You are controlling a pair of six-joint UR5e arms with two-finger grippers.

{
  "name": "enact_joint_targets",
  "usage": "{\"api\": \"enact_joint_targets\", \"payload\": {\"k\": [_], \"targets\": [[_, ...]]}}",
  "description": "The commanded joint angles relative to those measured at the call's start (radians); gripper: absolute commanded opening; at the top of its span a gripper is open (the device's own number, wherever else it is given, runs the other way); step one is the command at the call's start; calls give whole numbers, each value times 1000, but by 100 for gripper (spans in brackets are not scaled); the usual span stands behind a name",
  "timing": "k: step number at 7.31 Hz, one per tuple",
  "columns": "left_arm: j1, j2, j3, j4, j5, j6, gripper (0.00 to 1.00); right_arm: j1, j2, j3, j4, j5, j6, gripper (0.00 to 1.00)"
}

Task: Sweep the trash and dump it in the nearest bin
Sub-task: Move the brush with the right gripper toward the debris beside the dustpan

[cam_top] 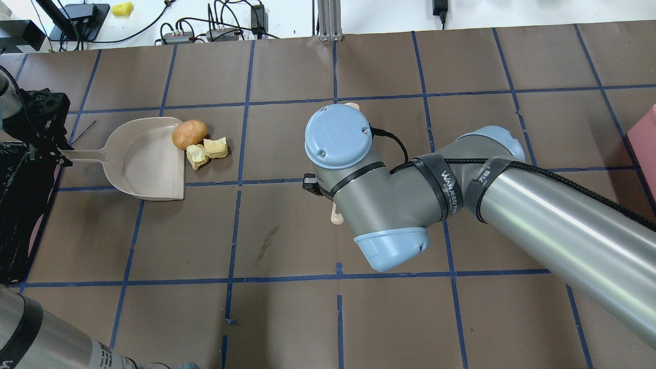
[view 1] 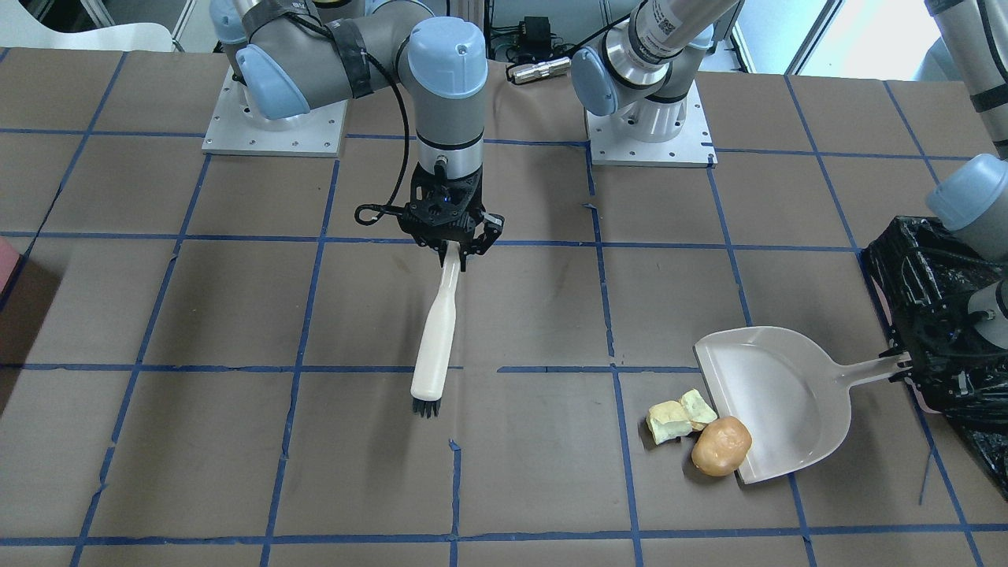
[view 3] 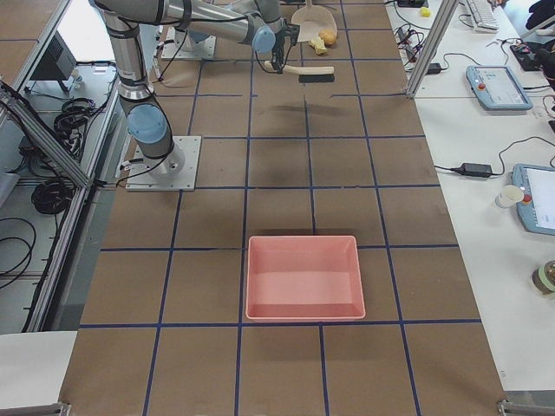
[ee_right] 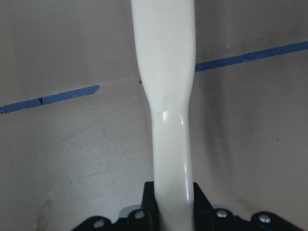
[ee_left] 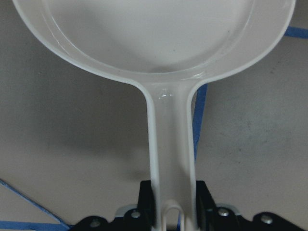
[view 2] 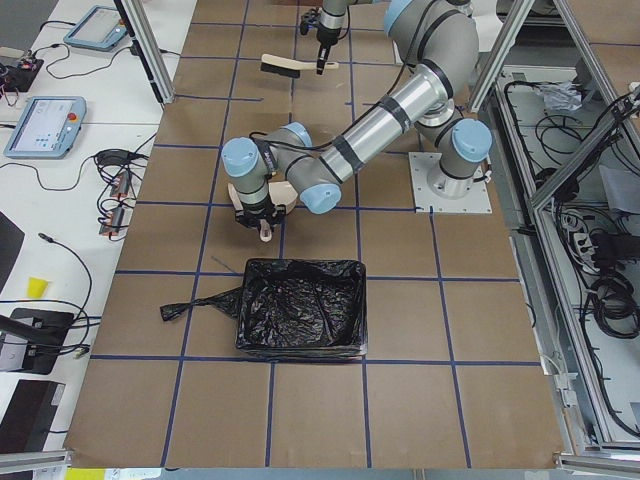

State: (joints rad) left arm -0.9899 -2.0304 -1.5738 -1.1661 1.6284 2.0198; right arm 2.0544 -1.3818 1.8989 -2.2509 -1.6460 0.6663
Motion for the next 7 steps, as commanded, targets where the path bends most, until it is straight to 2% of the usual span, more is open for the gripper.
{"api": "enact_joint_targets", "payload": {"k": [1, 2, 4, 6, 7], "targets": [[2, 10, -18, 11, 2, 3, 8, 1, 21, -9, 1, 5, -8, 18], [2, 10, -18, 11, 2, 3, 8, 6, 44, -41, -9, 11, -10, 18], [2, 10, -20, 13, 1, -1, 8, 79, 154, -183, 26, 15, -30, 20], [2, 9, -22, 14, -1, -1, 8, 162, 339, -398, 54, 15, -13, 20], [1, 9, -14, 14, -1, -3, 8, 203, 393, -491, 118, 20, 19, 20]]}}
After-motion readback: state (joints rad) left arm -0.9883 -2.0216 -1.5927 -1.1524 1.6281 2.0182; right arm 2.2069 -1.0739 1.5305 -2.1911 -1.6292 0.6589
